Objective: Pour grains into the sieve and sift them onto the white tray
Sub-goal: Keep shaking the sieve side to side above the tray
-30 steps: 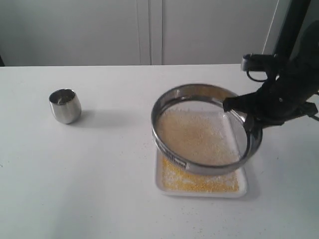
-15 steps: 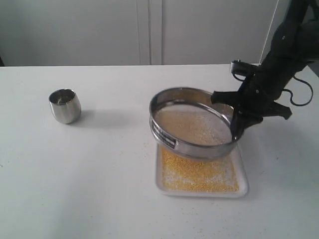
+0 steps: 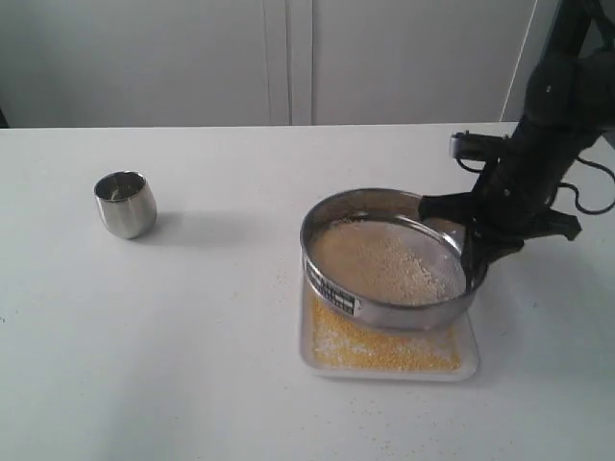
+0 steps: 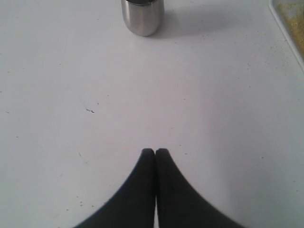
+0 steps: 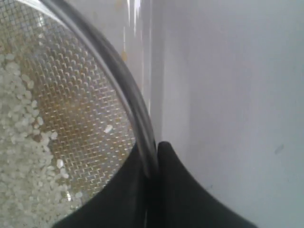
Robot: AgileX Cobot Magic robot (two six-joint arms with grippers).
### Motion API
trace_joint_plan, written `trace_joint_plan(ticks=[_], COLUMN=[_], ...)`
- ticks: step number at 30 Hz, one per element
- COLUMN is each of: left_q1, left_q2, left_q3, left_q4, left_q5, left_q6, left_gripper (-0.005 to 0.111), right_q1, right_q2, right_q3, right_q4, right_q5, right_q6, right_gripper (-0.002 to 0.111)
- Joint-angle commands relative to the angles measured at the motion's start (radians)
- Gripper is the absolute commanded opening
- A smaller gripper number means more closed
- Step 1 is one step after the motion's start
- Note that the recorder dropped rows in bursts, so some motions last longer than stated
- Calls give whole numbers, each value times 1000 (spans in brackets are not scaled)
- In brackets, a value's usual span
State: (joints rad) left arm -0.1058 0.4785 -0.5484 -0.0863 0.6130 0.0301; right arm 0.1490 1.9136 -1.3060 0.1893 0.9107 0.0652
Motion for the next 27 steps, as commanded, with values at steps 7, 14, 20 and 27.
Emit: trace_joint_plan(ticks=[7,14,20,27], left_q1=[4,4,4,4], left_q2=[-9,-9,-9,-9], left_q3=[5,5,5,5], left_q4=[-9,-9,-9,-9], left_q5=[8,8,8,8], left_q6=[1,1,1,1], left_gripper=[0,0,0,0], right_q1=[-17,37,-23,21], right_q2=[26,-212,-9,-238], right_q3=[-15,255,-62,187], right_q4=[165,106,88,-14], right_q5=[-105,-268,-77,-168], right_q6=[-33,-95,1,-57], right_gripper=[0,0,0,0])
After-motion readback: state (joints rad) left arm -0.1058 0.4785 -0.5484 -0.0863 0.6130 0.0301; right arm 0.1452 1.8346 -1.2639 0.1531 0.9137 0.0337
